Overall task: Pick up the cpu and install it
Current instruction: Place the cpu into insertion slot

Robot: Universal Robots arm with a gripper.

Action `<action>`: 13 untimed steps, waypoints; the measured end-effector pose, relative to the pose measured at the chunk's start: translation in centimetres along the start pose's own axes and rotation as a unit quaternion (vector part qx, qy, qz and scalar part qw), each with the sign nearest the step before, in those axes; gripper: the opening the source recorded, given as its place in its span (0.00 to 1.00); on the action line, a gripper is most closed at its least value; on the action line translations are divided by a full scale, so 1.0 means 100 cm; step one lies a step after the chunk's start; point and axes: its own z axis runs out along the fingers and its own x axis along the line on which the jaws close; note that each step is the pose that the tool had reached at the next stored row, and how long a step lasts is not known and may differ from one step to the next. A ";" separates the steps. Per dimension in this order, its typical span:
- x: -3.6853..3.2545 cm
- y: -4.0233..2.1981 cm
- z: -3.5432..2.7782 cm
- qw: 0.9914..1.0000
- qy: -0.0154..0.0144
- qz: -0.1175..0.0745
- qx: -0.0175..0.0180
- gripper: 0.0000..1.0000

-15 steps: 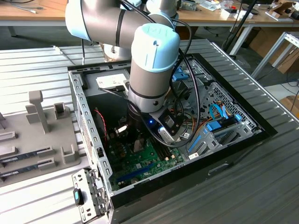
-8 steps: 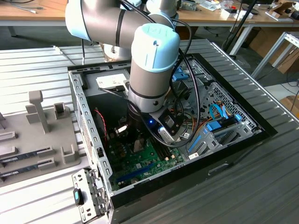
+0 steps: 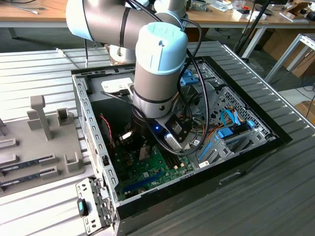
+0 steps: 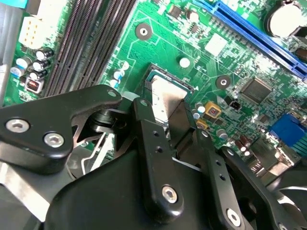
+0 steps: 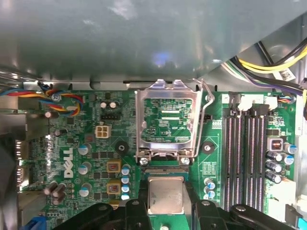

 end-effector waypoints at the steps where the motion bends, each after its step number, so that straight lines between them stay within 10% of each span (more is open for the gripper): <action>1: 0.0000 0.0000 0.0001 1.000 0.000 0.000 0.000 0.39; 13: -0.0009 -0.0018 0.0020 1.000 0.000 0.000 -0.003 0.39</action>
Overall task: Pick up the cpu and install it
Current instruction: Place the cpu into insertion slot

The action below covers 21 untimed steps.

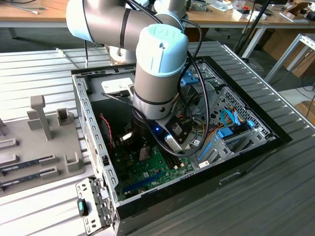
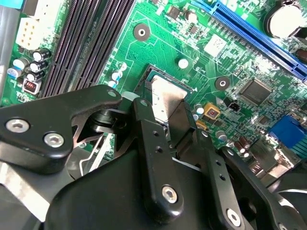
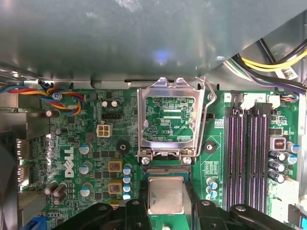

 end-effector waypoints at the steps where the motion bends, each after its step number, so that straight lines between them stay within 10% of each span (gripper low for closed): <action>1: -0.0001 0.0000 0.0000 1.000 0.000 0.000 -0.001 0.39; 21: -0.0014 0.0023 0.0010 1.000 0.000 0.009 -0.002 0.39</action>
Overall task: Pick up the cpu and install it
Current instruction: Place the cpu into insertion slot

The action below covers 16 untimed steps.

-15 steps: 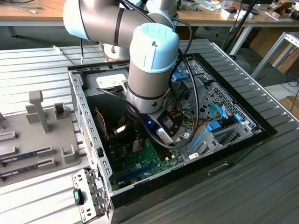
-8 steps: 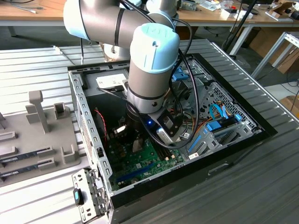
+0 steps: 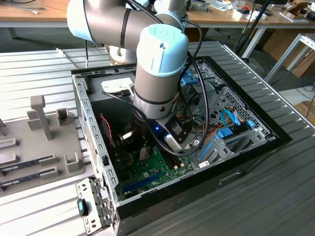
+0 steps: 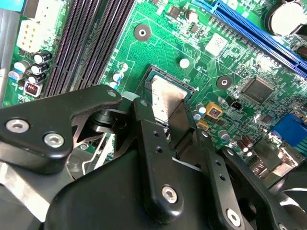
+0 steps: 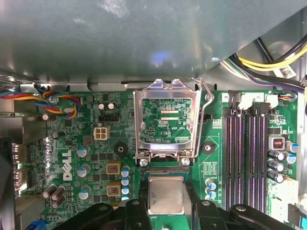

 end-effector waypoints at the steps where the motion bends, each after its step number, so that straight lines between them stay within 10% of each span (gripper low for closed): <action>1: 0.0000 0.0002 0.0000 1.000 0.000 0.000 0.000 0.39; 16: 0.0001 0.0007 0.0035 1.000 0.000 0.001 -0.001 0.45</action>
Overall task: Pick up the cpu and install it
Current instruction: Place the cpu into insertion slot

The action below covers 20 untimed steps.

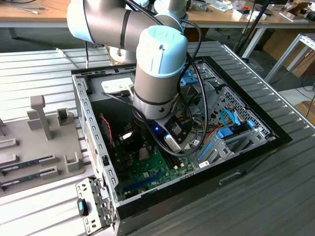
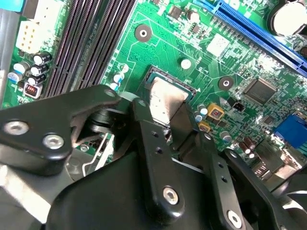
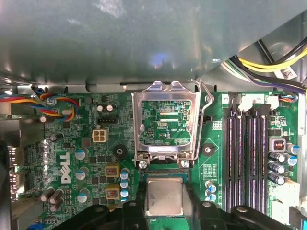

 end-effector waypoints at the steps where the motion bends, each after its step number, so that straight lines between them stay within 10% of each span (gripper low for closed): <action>1: 0.0000 0.0000 0.0001 1.000 0.000 0.000 0.000 0.52; 12: -0.0029 -0.0005 -0.0135 1.000 0.001 0.000 -0.001 0.52; 17: -0.0276 0.0006 -0.0129 1.000 0.015 0.000 -0.008 0.52; 18: -0.0331 0.0022 -0.0131 1.000 0.017 0.000 -0.011 0.25; 20: -0.0456 0.0028 -0.0213 1.000 0.022 0.000 -0.017 0.11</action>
